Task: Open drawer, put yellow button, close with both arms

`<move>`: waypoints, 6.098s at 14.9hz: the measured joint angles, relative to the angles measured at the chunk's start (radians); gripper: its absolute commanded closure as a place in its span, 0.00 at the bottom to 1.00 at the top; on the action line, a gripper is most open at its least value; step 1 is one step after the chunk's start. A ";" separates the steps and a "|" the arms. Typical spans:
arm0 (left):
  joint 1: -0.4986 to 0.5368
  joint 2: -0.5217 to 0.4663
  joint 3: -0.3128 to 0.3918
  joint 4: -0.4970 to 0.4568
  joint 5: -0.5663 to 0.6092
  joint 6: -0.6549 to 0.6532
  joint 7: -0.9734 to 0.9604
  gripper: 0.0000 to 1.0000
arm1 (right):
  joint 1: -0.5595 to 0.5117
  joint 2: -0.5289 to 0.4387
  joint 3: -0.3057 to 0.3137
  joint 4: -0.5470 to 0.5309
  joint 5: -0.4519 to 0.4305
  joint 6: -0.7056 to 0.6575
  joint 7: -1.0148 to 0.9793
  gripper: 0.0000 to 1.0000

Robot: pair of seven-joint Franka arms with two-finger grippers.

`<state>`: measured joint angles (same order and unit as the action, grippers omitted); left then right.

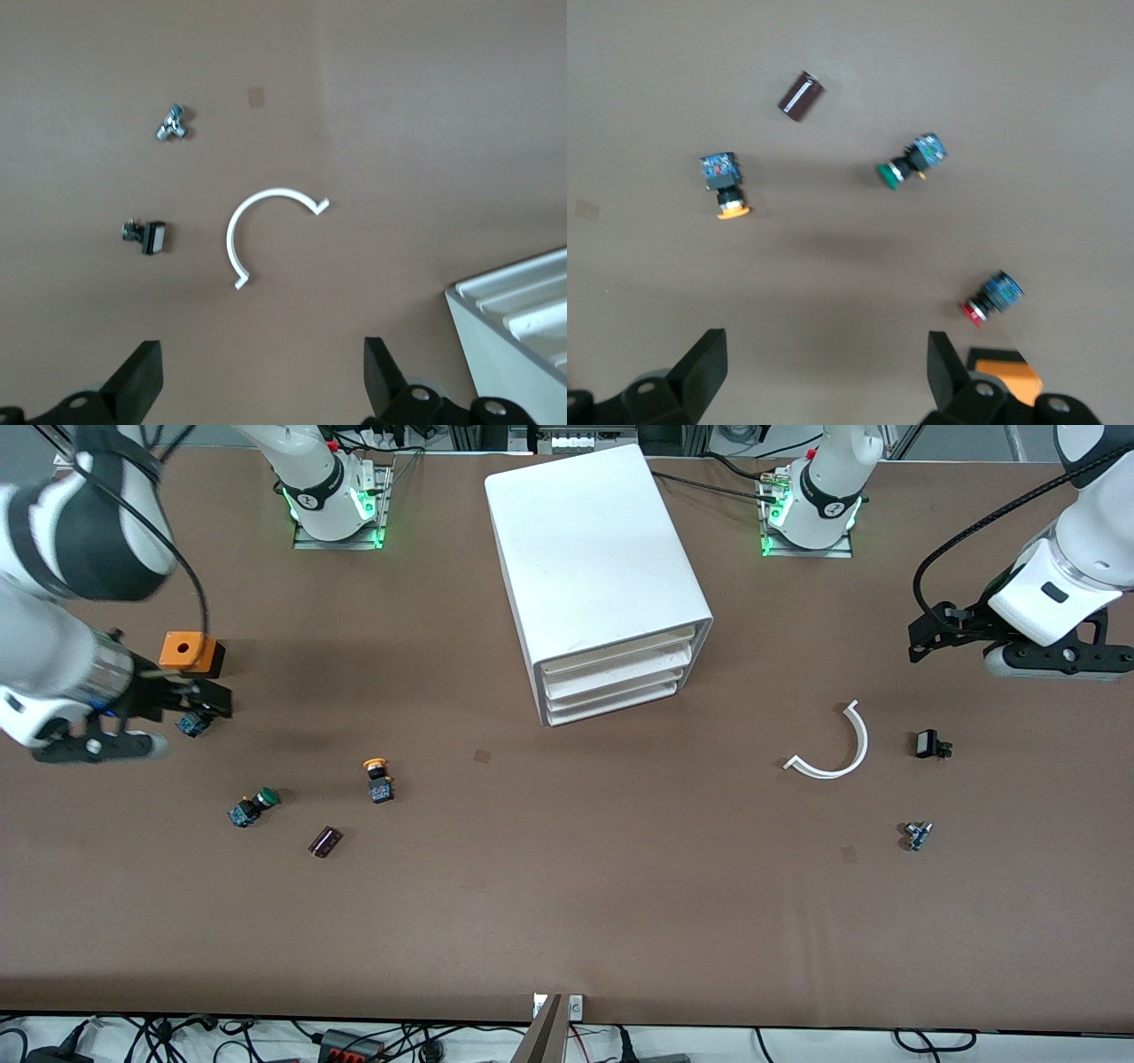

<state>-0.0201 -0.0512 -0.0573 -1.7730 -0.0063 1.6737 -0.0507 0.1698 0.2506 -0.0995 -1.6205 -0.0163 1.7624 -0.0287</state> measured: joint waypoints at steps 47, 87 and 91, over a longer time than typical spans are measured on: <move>-0.072 0.623 -0.078 -0.101 -1.101 -0.220 1.039 0.98 | 0.168 0.484 0.034 0.153 0.074 0.353 0.030 1.00; -0.062 0.524 -0.048 0.585 -0.080 -0.258 0.012 0.00 | 0.505 0.504 0.283 0.548 0.029 0.240 0.626 1.00; -0.056 0.562 -0.039 0.591 -0.072 -0.230 -0.059 0.00 | 0.540 0.515 0.283 0.549 0.027 0.241 0.658 0.50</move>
<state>-0.0757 0.5105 -0.0960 -1.1818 -0.0780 1.4434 -0.1092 0.7098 0.7654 0.1831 -1.0715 0.0106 2.0031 0.6294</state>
